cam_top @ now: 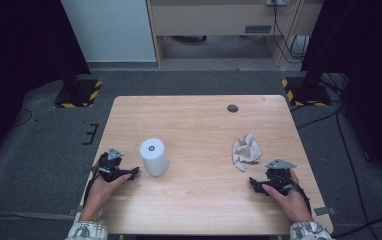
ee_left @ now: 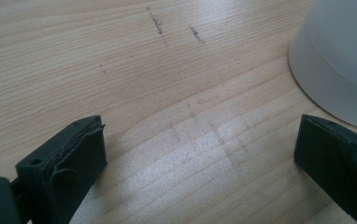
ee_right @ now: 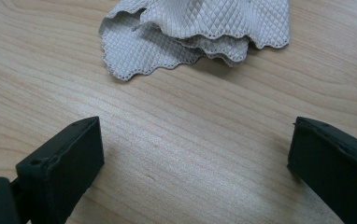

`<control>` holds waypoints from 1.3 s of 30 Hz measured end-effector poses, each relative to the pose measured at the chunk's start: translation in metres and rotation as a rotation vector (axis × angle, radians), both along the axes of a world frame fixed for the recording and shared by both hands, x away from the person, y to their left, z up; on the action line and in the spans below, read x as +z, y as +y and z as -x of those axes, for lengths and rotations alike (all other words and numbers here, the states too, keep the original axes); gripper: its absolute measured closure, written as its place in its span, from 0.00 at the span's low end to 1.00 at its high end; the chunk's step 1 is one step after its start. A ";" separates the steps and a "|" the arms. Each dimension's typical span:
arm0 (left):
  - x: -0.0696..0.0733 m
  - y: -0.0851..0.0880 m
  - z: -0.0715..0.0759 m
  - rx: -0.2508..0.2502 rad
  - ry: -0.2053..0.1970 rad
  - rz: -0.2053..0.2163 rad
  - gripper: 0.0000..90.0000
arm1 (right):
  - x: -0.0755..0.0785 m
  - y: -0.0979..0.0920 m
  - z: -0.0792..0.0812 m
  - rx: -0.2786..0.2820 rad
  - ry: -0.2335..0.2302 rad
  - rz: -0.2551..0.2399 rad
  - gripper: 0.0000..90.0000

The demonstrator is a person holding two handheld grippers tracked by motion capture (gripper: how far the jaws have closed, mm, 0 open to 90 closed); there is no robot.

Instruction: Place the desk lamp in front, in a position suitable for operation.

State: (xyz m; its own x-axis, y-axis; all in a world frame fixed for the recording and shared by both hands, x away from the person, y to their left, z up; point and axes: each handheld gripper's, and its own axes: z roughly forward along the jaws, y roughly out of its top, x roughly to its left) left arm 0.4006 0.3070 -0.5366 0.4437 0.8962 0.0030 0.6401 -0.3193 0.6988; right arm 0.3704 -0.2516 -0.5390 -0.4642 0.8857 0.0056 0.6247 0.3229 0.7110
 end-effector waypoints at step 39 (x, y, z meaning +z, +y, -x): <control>0.046 -0.035 0.037 -0.177 -0.048 0.067 0.06 | 0.000 0.000 0.000 0.000 0.000 0.001 0.04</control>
